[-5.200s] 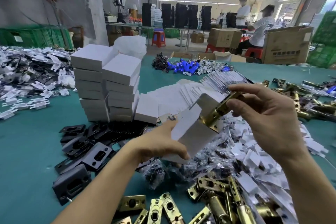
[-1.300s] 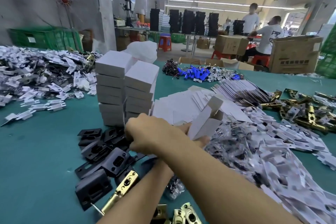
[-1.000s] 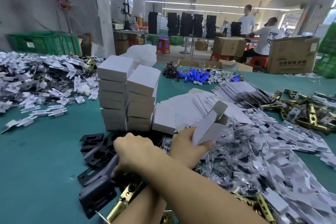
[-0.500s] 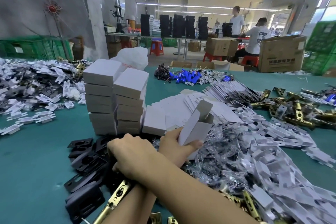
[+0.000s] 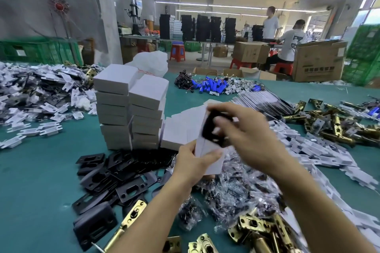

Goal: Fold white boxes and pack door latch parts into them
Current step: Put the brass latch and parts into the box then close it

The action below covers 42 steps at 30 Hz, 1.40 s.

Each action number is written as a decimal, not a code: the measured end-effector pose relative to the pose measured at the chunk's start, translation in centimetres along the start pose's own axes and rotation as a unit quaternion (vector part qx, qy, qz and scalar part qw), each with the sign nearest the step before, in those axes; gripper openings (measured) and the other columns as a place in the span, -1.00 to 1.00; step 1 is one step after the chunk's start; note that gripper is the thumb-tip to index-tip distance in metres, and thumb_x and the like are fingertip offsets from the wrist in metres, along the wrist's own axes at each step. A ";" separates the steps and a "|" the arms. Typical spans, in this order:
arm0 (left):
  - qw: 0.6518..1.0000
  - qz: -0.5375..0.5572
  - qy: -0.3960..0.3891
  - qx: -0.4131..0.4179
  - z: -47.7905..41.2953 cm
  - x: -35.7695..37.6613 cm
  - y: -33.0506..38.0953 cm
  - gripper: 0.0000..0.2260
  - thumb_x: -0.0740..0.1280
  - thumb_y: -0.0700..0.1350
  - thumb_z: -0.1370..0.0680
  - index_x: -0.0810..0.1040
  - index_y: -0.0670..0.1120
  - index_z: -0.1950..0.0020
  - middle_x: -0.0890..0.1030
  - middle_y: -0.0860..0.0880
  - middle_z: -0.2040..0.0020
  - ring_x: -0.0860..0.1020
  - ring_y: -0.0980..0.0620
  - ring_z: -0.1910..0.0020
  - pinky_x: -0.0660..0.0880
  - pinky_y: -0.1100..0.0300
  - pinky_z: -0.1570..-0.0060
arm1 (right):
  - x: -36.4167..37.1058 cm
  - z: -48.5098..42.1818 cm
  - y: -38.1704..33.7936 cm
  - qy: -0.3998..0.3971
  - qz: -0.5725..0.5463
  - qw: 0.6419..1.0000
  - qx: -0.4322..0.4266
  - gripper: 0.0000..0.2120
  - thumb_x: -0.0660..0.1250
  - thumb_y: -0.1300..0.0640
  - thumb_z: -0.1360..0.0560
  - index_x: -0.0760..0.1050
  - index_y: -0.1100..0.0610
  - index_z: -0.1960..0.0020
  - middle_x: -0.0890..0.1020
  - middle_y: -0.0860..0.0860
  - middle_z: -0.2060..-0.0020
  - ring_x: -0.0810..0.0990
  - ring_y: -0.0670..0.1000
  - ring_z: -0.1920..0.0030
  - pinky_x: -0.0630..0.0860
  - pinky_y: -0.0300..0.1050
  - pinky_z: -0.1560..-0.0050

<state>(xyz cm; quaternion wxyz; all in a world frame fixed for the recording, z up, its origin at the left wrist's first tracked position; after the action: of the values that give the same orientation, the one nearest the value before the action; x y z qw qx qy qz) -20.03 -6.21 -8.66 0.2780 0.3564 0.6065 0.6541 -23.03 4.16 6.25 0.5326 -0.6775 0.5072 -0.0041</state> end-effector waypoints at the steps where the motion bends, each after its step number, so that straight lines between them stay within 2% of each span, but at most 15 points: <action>1: 1.000 0.007 -0.008 -0.002 0.3 0.1 0.2 -0.71 0.62 -0.08 -0.40 0.66 -0.07 -0.06 0.74 -0.08 0.10 0.71 -0.09 0.18 0.67 -0.08 0.24 | -2.0 0.7 1.0 0.020 -0.011 1.000 0.014 -0.69 0.20 0.28 -0.63 0.55 0.03 -0.28 0.60 0.04 -0.09 0.64 -0.07 0.11 0.63 -0.21 0.22; 4: 0.998 0.027 -0.051 0.003 0.6 0.7 0.7 -0.58 0.62 0.00 -0.28 0.67 -0.04 -0.10 0.74 -0.07 0.05 0.71 -0.05 0.12 0.65 0.02 0.24 | -5.8 2.0 3.0 0.053 -0.033 0.997 0.034 -0.63 0.15 0.29 -0.65 0.52 -0.07 -0.31 0.51 0.07 -0.09 0.63 0.05 0.05 0.66 -0.13 0.31; 6: 0.996 0.040 -0.081 0.014 0.9 1.2 1.2 -0.67 0.61 -0.06 -0.28 0.72 -0.01 -0.02 0.74 -0.06 0.05 0.70 0.00 0.11 0.63 0.07 0.22 | -6.9 2.3 3.1 0.065 -0.054 0.996 0.019 -0.60 0.20 0.33 -0.62 0.51 -0.08 -0.29 0.56 0.06 -0.07 0.66 0.05 0.05 0.67 -0.12 0.26; 8: 0.993 0.043 -0.107 0.030 1.6 1.8 2.2 -0.71 0.60 -0.13 -0.29 0.74 0.08 0.03 0.74 -0.03 0.06 0.70 0.06 0.12 0.62 0.12 0.22 | -7.6 2.5 2.4 0.090 -0.074 0.993 -0.011 -0.63 0.28 0.36 -0.57 0.54 -0.06 -0.20 0.62 0.07 0.00 0.70 0.03 0.12 0.66 -0.17 0.26; 10: 0.991 0.043 -0.116 0.054 1.9 2.0 3.0 -0.69 0.59 -0.18 -0.28 0.75 0.11 0.04 0.74 -0.03 0.07 0.69 0.09 0.13 0.62 0.14 0.23 | -8.4 2.7 1.7 0.127 -0.091 0.987 -0.044 -0.68 0.36 0.37 -0.51 0.57 -0.02 -0.08 0.68 0.03 0.08 0.72 0.01 0.20 0.63 -0.21 0.31; 12: 0.990 0.047 -0.116 0.073 2.0 1.8 3.7 -0.68 0.59 -0.21 -0.27 0.75 0.08 0.04 0.73 -0.04 0.08 0.68 0.07 0.13 0.64 0.08 0.22 | -9.0 3.1 1.0 0.155 -0.092 0.982 -0.065 -0.71 0.41 0.36 -0.47 0.58 0.01 -0.05 0.70 -0.01 0.13 0.72 0.01 0.24 0.61 -0.20 0.38; 15: 0.990 0.042 -0.109 0.082 2.1 1.5 4.3 -0.67 0.61 -0.18 -0.23 0.75 0.08 0.05 0.73 -0.03 0.10 0.68 0.06 0.14 0.64 0.05 0.23 | -9.3 3.3 0.3 0.174 -0.080 0.978 -0.082 -0.69 0.42 0.35 -0.48 0.53 -0.01 -0.06 0.68 0.00 0.10 0.72 -0.01 0.26 0.58 -0.14 0.51; 17: 0.990 0.031 -0.112 0.081 2.1 1.6 4.1 -0.69 0.61 -0.17 -0.25 0.75 0.08 0.05 0.73 -0.03 0.10 0.68 0.05 0.13 0.64 0.09 0.23 | -9.2 3.3 -0.9 0.178 -0.032 0.978 -0.104 -0.71 0.41 0.33 -0.50 0.49 -0.04 -0.03 0.65 -0.07 0.08 0.71 -0.04 0.25 0.57 -0.11 0.55; 20: 0.989 0.014 -0.123 0.077 2.2 2.0 3.8 -0.70 0.61 -0.16 -0.29 0.74 0.05 0.02 0.73 -0.05 0.07 0.68 0.03 0.10 0.63 0.13 0.22 | -8.2 2.8 -3.1 0.148 0.118 0.971 -0.149 -0.75 0.42 0.27 -0.50 0.52 -0.01 -0.09 0.63 -0.22 0.09 0.70 -0.10 0.22 0.62 -0.03 0.43; 22: 0.989 0.011 -0.126 0.077 2.3 2.1 3.8 -0.69 0.61 -0.14 -0.30 0.73 0.04 -0.01 0.72 -0.07 0.06 0.68 0.02 0.11 0.63 0.10 0.21 | -7.0 2.2 -4.1 0.110 0.192 0.961 -0.168 -0.79 0.44 0.24 -0.48 0.56 0.04 -0.07 0.66 -0.18 0.13 0.69 -0.10 0.16 0.64 0.09 0.22; 24: 0.989 0.014 -0.128 0.077 2.3 2.2 3.9 -0.69 0.62 -0.13 -0.30 0.74 0.04 -0.02 0.72 -0.06 0.07 0.67 0.03 0.12 0.62 0.12 0.23 | -5.8 1.4 -4.4 0.065 0.218 0.958 -0.172 -0.84 0.46 0.23 -0.46 0.62 0.06 -0.02 0.71 -0.07 0.15 0.69 -0.01 0.12 0.61 0.11 0.13; 29: 0.990 0.015 -0.119 0.075 2.3 2.1 3.9 -0.71 0.60 -0.12 -0.32 0.73 0.02 -0.02 0.71 -0.03 0.11 0.67 0.05 0.17 0.61 0.11 0.28 | -3.7 -0.1 -3.7 -0.011 0.234 0.961 -0.149 -0.80 0.46 0.20 -0.49 0.69 -0.10 0.03 0.60 -0.06 0.13 0.56 0.00 0.07 0.51 0.00 0.07; 32: 0.992 0.020 -0.105 0.067 2.2 1.8 3.7 -0.68 0.59 -0.12 -0.31 0.73 -0.05 -0.05 0.71 -0.05 0.10 0.66 0.03 0.18 0.60 0.09 0.30 | -3.1 -0.7 -2.9 -0.031 0.250 0.959 -0.127 -0.78 0.43 0.21 -0.51 0.70 -0.10 0.01 0.59 -0.06 0.15 0.54 -0.01 0.07 0.43 -0.11 0.07; 37: 0.992 0.019 -0.104 0.064 2.2 1.9 3.6 -0.67 0.59 -0.12 -0.31 0.72 -0.05 -0.05 0.71 -0.08 0.08 0.66 0.00 0.16 0.61 0.06 0.30 | -2.0 -1.3 -2.9 -0.081 0.246 0.960 -0.104 -0.77 0.41 0.22 -0.52 0.70 -0.09 -0.01 0.72 -0.08 0.09 0.64 -0.01 0.03 0.57 -0.01 0.05; 42: 0.994 0.020 -0.092 0.063 2.1 1.7 3.4 -0.68 0.58 -0.12 -0.30 0.73 -0.05 -0.04 0.71 -0.12 0.07 0.66 -0.04 0.15 0.62 0.04 0.30 | -0.9 -2.0 -2.5 -0.109 0.304 0.943 -0.086 -0.74 0.33 0.30 -0.47 0.69 0.01 0.02 0.70 0.01 0.14 0.62 0.07 0.07 0.57 0.03 0.11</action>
<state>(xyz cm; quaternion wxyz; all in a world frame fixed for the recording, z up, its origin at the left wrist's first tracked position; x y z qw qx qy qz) -19.10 -4.01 -5.01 0.2962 0.4441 0.6111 0.5845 -22.89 3.19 9.41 0.5004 -0.5307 0.6262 0.2753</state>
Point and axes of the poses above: each hand's wrist, its own z-axis away from the middle knuckle, its own x-axis out of the palm, y = z × x, the point moved 10 cm from there along -z, towards the middle knuckle
